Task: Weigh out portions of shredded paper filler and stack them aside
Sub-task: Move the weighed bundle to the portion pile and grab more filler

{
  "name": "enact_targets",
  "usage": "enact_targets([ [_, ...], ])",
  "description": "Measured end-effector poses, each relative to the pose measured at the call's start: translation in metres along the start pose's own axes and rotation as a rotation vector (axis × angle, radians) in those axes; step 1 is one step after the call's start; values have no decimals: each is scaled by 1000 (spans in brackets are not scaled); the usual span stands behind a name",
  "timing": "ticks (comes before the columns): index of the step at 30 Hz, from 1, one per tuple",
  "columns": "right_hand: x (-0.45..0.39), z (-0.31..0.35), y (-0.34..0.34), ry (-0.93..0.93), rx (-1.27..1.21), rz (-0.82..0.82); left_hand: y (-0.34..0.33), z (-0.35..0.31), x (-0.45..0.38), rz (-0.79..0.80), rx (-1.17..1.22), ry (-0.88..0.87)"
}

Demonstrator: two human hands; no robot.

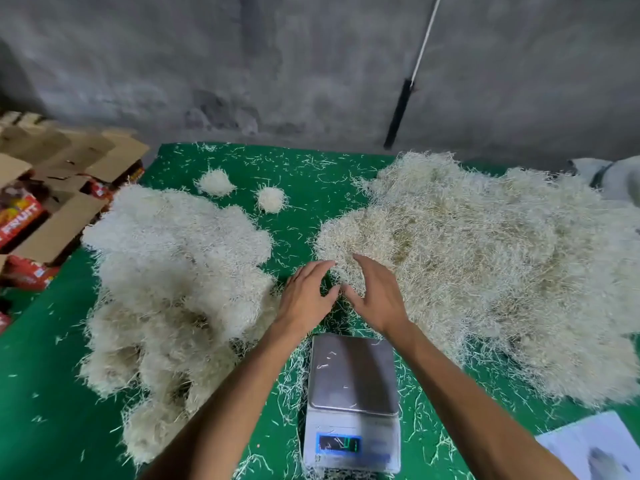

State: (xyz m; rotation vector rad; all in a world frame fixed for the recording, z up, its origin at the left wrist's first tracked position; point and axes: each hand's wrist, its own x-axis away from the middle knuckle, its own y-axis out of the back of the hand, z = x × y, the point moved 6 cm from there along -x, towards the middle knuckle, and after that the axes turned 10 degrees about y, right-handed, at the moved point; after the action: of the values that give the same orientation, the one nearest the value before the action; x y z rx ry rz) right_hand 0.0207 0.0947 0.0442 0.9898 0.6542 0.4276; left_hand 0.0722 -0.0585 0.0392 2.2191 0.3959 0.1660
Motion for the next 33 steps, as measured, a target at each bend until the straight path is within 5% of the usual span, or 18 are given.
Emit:
enact_targets([
  [10,-54,-125,-12,-109,-31,105,-90,-52,-107,188,-112,-86],
  [16,-117,-200,-80,-167,233,408,-168,-17,-174,400,253,371],
  [19,-105,-218,-128,-251,170,541,-211,6,-191,397,352,547],
  [23,-88,-226,-138,-263,39,347,-228,29,-197,276,419,575],
  [29,-114,-182,-66,-146,39,141,-174,7,-187,145,616,605],
  [33,-135,-119,-3,-24,-12,33,-119,-40,-171,549,1210,676],
])
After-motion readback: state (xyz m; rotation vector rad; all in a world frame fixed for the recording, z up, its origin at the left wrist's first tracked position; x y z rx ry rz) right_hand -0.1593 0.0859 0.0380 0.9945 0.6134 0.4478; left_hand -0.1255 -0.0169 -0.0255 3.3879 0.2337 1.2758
